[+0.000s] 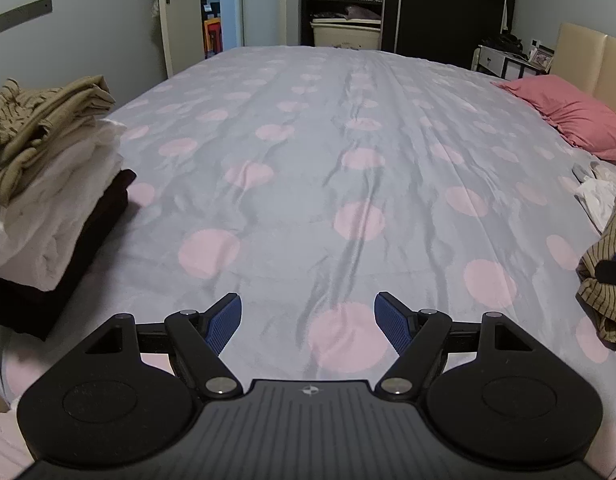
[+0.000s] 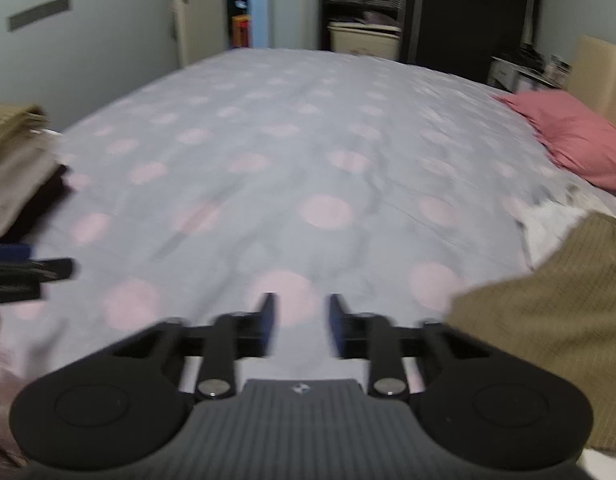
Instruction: Fold clothes
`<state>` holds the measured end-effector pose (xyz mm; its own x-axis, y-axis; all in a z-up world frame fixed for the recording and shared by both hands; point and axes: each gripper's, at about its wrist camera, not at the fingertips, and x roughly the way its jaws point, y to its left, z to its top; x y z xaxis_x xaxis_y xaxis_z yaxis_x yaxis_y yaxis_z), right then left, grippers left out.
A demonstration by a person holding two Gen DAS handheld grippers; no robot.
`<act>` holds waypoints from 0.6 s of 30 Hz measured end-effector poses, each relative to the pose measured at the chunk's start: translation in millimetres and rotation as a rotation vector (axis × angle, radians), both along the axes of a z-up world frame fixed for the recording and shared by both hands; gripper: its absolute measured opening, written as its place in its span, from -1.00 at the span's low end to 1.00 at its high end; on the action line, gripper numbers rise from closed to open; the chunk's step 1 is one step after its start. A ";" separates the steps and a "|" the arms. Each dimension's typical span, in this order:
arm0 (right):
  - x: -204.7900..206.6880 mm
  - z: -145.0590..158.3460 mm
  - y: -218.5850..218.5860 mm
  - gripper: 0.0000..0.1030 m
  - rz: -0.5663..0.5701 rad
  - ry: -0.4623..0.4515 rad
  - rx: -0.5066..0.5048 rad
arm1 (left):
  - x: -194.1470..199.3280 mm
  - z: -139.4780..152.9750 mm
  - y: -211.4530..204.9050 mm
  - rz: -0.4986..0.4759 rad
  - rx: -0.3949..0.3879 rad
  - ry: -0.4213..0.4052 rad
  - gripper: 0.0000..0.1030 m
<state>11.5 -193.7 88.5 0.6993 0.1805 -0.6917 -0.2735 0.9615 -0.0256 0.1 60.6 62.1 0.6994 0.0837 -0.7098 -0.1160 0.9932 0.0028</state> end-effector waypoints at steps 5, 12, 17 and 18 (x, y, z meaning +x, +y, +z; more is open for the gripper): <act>14.6 -24.9 -43.3 0.14 -0.090 0.025 -0.107 | 3.7 -8.7 -4.6 -0.016 0.004 0.030 0.41; 44.9 -67.5 -109.8 0.34 -0.231 0.114 -0.118 | 11.4 -21.5 -11.7 -0.032 0.002 0.070 0.41; 63.1 -86.6 -119.8 0.43 -0.237 0.165 -0.028 | 18.3 -31.1 -18.4 -0.043 -0.003 0.100 0.41; 65.7 -89.8 -119.8 0.43 -0.240 0.176 -0.023 | 19.7 -33.0 -19.7 -0.046 -0.004 0.106 0.41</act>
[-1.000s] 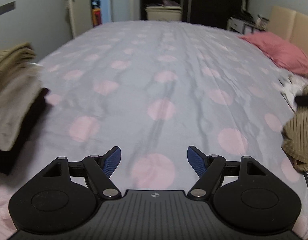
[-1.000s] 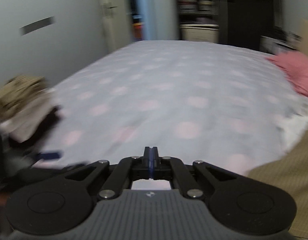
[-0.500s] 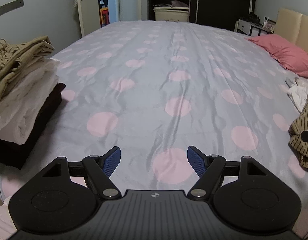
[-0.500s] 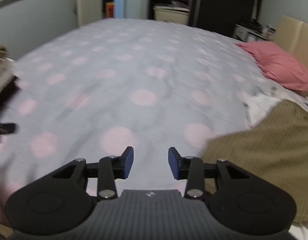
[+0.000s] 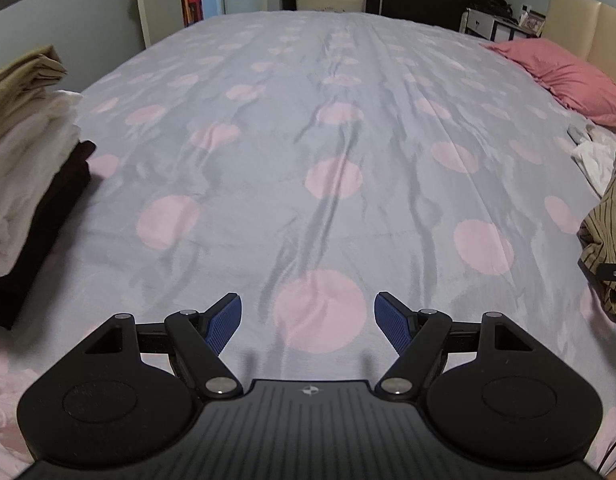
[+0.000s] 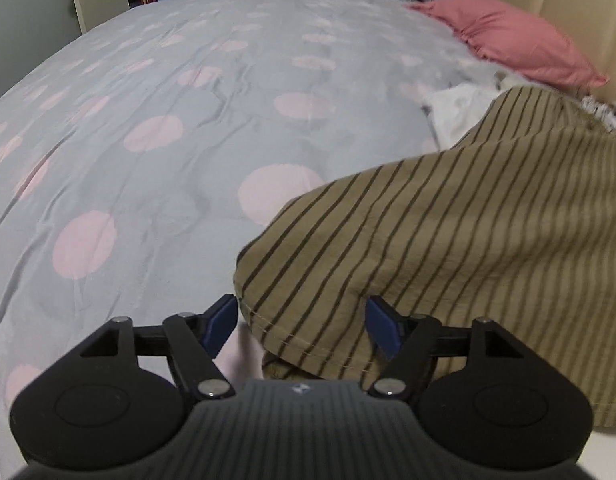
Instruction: Fold clothes
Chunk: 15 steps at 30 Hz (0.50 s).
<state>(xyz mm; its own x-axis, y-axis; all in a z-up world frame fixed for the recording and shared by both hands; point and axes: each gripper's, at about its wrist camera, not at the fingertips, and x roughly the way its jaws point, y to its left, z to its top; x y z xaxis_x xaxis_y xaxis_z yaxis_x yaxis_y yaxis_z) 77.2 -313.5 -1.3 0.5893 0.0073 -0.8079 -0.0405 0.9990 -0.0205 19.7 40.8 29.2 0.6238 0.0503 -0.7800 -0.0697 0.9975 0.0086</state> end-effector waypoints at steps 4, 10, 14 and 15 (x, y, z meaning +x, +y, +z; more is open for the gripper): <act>8.8 -13.2 -5.6 0.22 -0.043 0.034 -0.003 | 5.5 -7.6 -5.4 -0.009 -0.004 0.024 0.41; 13.4 -5.5 -21.1 -0.88 -0.120 -0.009 -0.004 | 11.4 -15.3 -11.8 -0.020 -0.012 0.048 0.41; 3.8 20.7 -2.3 -0.89 -0.040 -0.091 0.012 | 9.9 -13.0 -12.2 -0.023 -0.007 0.036 0.41; -0.9 28.8 7.0 -0.89 -0.008 -0.112 0.014 | 8.9 -11.5 -11.9 -0.021 -0.007 0.031 0.41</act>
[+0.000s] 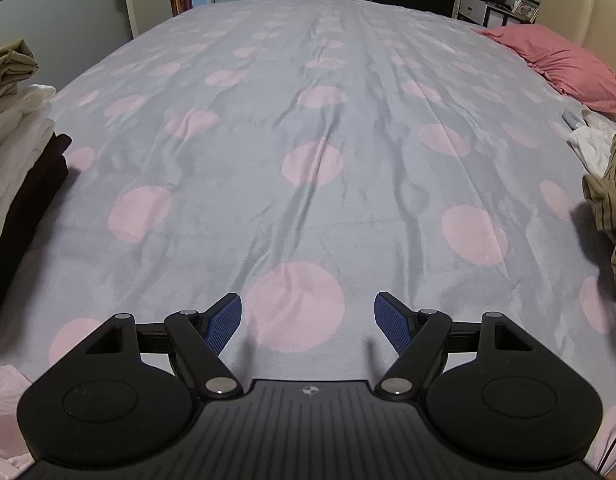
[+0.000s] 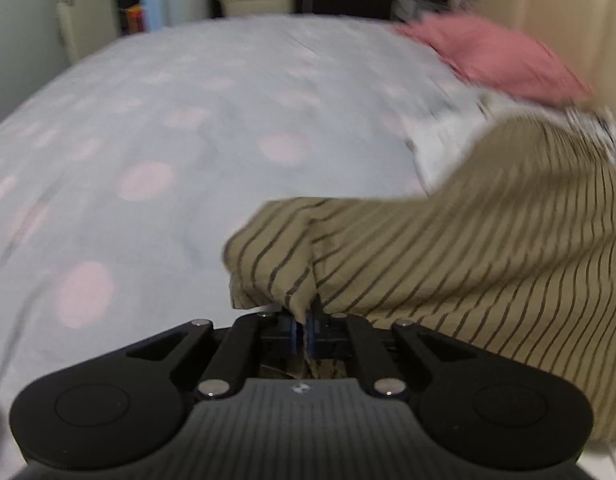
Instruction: Fold clothes
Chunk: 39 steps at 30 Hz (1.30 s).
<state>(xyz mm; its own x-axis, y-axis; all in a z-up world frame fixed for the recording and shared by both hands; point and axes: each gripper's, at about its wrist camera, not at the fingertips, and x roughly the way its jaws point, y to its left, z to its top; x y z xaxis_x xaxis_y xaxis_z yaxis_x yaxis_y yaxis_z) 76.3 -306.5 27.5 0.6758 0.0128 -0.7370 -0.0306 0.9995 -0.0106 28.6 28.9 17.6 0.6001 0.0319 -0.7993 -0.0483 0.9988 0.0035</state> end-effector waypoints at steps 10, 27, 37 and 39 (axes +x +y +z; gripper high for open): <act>-65.0 39.7 110.5 -0.90 0.389 -0.018 0.232 | -17.1 29.0 23.5 0.056 0.040 -0.072 0.41; -144.4 22.8 175.0 -0.31 0.768 0.185 0.224 | -22.0 66.0 6.4 -0.075 0.069 -0.135 0.41; -84.7 26.4 56.4 -0.16 0.366 0.173 0.104 | -5.5 72.8 -50.9 -0.318 0.058 -0.126 0.41; -66.1 26.4 26.6 -0.03 0.257 0.155 0.088 | 3.2 71.7 -65.4 -0.361 0.052 -0.117 0.41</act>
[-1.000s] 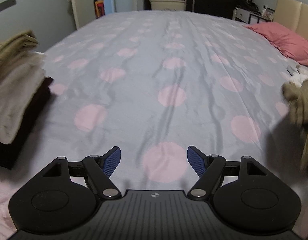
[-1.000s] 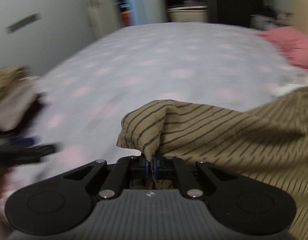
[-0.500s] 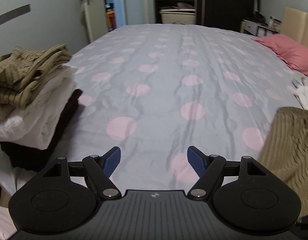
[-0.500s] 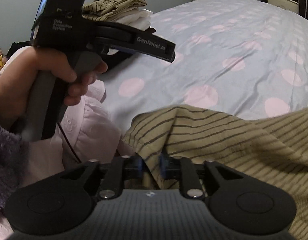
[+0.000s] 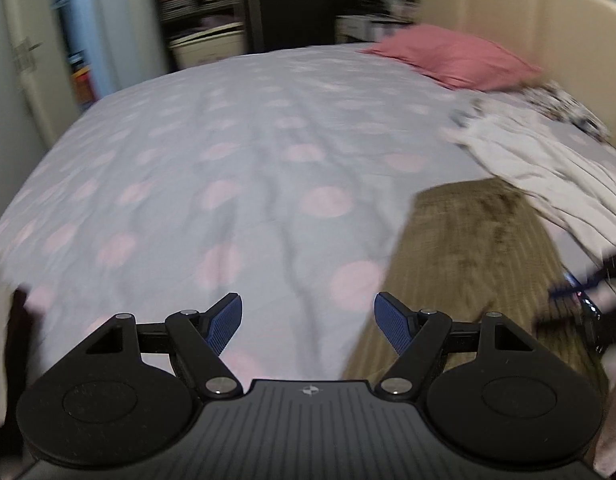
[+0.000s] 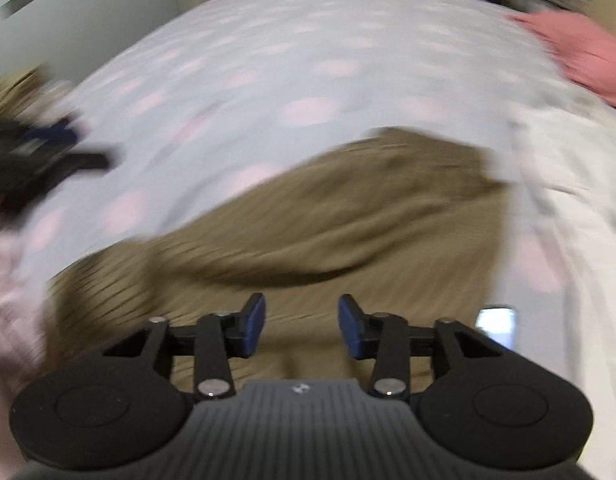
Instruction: Fold clothes
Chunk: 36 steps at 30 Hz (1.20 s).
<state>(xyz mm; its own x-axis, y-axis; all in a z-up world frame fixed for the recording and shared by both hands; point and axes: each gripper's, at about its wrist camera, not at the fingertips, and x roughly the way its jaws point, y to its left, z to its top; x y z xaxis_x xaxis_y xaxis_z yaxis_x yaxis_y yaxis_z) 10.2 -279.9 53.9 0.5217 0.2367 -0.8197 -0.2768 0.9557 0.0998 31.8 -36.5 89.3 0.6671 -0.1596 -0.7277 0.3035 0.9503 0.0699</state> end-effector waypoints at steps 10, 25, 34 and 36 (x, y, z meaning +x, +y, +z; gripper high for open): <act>87.0 -10.5 -110.5 0.02 -0.349 -0.038 0.048 | 43.3 -5.3 -72.7 -0.214 -0.008 0.053 0.41; 92.9 -10.4 -64.0 -0.94 -0.134 -0.081 0.199 | 55.2 9.6 -95.3 -0.444 0.065 -0.042 0.41; 60.4 -2.0 -3.9 -0.93 0.161 -0.041 0.236 | 14.6 7.4 -100.4 -0.792 0.346 -0.202 0.41; 54.0 -0.4 2.4 -0.93 0.194 -0.044 0.224 | -3.9 0.8 -101.8 -0.926 0.459 -0.260 0.41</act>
